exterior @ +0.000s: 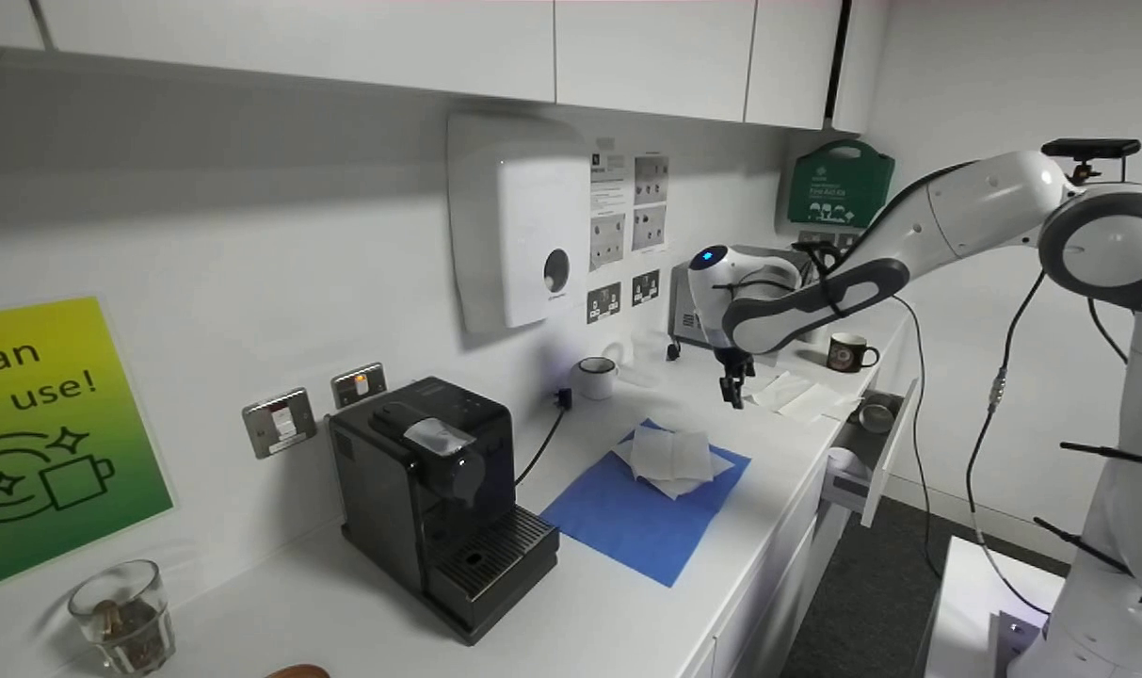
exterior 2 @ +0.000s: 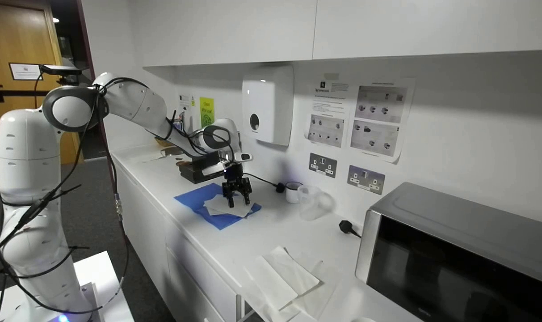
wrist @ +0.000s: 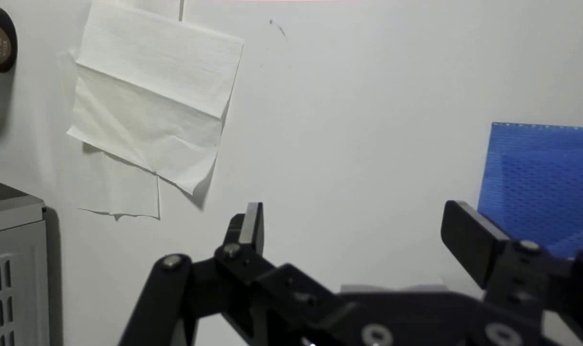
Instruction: Unfold the blue placemat, place the white napkins on the mat then fold the mat in half
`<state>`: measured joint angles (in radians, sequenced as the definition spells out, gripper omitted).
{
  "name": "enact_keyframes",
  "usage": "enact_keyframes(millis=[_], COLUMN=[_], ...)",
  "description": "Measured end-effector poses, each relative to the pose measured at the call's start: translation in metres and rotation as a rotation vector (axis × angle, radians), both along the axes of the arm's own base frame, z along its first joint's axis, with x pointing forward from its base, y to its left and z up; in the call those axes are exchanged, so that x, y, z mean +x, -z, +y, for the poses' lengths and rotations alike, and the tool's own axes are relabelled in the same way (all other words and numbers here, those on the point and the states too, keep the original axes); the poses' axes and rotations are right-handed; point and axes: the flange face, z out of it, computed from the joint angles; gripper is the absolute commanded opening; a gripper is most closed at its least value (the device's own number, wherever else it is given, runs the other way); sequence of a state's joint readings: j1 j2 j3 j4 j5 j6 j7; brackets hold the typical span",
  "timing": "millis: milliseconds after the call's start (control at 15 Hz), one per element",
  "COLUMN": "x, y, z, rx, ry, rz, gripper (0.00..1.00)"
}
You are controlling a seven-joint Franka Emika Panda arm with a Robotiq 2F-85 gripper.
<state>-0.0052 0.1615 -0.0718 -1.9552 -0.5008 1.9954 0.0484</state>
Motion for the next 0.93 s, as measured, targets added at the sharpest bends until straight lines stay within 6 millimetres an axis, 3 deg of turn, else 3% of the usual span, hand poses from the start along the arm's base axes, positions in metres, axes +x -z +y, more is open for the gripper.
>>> enact_keyframes(millis=[933], x=[-0.02], y=[0.019], z=[-0.088], rx=[0.022], ry=[0.12], rz=[-0.057], gripper=[1.0])
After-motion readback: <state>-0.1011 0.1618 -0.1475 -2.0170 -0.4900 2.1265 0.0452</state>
